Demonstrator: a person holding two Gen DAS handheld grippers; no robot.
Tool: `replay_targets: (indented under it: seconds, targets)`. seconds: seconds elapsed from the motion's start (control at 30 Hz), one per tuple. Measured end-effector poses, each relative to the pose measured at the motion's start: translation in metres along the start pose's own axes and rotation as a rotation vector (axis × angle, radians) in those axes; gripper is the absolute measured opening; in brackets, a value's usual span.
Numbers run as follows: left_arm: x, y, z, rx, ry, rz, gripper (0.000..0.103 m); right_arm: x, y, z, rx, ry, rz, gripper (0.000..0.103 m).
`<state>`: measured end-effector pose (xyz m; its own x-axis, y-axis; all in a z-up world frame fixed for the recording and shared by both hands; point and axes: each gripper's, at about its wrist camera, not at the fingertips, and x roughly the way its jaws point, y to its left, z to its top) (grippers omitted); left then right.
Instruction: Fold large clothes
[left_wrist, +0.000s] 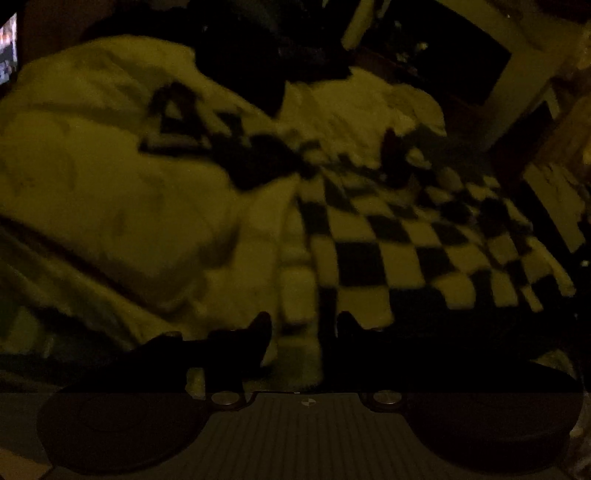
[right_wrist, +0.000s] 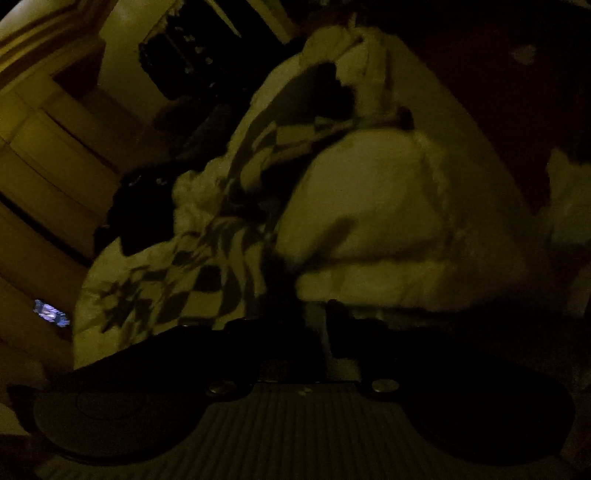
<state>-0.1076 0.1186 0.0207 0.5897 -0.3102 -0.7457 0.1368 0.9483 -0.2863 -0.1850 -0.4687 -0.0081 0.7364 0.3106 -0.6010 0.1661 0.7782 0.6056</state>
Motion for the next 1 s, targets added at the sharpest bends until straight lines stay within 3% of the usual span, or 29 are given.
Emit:
replay_targets:
  seconds: [0.07, 0.17, 0.27, 0.37, 0.47, 0.57, 0.63, 0.8, 1.0]
  targets:
    - [-0.002, -0.008, 0.012, 0.038, -0.039, -0.009, 0.103, -0.006, 0.010, 0.004, -0.028, -0.069, -0.009, 0.042]
    - [0.005, -0.036, 0.029, 0.163, -0.073, -0.027, 0.103, -0.009, 0.030, 0.014, -0.093, -0.112, 0.054, 0.044]
    - [0.021, -0.067, 0.041, 0.254, -0.078, -0.107, 0.103, 0.005, 0.055, 0.021, -0.173, -0.076, 0.117, 0.051]
    - [0.043, -0.092, 0.044, 0.317, -0.042, -0.182, 0.103, 0.027, 0.074, 0.019, -0.270, -0.022, 0.102, 0.052]
    - [0.074, -0.100, 0.040, 0.311, 0.028, -0.208, 0.103, 0.046, 0.081, 0.008, -0.324, 0.039, 0.077, 0.058]
    - [0.107, -0.094, 0.025, 0.265, 0.131, -0.198, 0.103, 0.072, 0.071, 0.000, -0.288, 0.114, 0.065, 0.058]
    - [0.120, -0.084, 0.015, 0.269, 0.136, -0.188, 0.103, 0.081, 0.062, -0.006, -0.254, 0.136, 0.030, 0.058]
    - [0.127, -0.094, 0.005, 0.347, 0.119, -0.176, 0.103, 0.082, 0.055, -0.010, -0.232, 0.120, 0.062, 0.061]
    - [0.119, -0.102, 0.017, 0.343, 0.139, -0.172, 0.103, 0.077, 0.063, 0.000, -0.217, 0.101, 0.093, 0.067]
